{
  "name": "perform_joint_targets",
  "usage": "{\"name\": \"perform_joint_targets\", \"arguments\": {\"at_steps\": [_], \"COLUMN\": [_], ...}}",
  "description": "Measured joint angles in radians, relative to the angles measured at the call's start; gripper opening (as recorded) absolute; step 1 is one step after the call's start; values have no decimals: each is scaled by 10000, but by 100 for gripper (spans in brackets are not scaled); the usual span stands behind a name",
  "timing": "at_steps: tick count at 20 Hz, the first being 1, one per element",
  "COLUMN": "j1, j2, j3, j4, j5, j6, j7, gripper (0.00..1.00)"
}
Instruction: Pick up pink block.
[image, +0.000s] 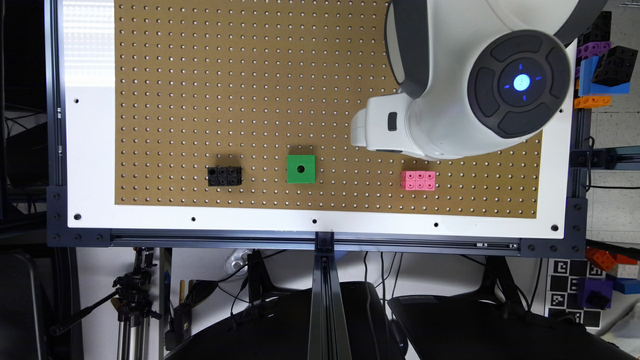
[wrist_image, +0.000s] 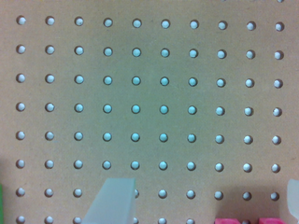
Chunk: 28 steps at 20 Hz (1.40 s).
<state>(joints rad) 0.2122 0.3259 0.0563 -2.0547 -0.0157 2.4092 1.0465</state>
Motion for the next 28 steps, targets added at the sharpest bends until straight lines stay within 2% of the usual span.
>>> {"name": "perform_joint_targets", "arguments": {"at_steps": [11,13,15,17,20,22,24,26,28], "j1": [-12,11,11,11,16,45,149,237,244], "j2": [1,43,212,505,1119,1580,1952,2168,2211], "j3": [-6,51,150,195,274,407,466,468,467], "j4": [-15,149,464,847,1624,2211,2718,3066,3186], "j5": [0,24,24,24,24,14,-3,-3,-3], "j6": [4,17,11,11,-4,-33,-139,-289,-401], "j7": [0,9,56,66,84,183,336,399,404], "gripper": [100,100,100,100,100,100,100,100,100]}}
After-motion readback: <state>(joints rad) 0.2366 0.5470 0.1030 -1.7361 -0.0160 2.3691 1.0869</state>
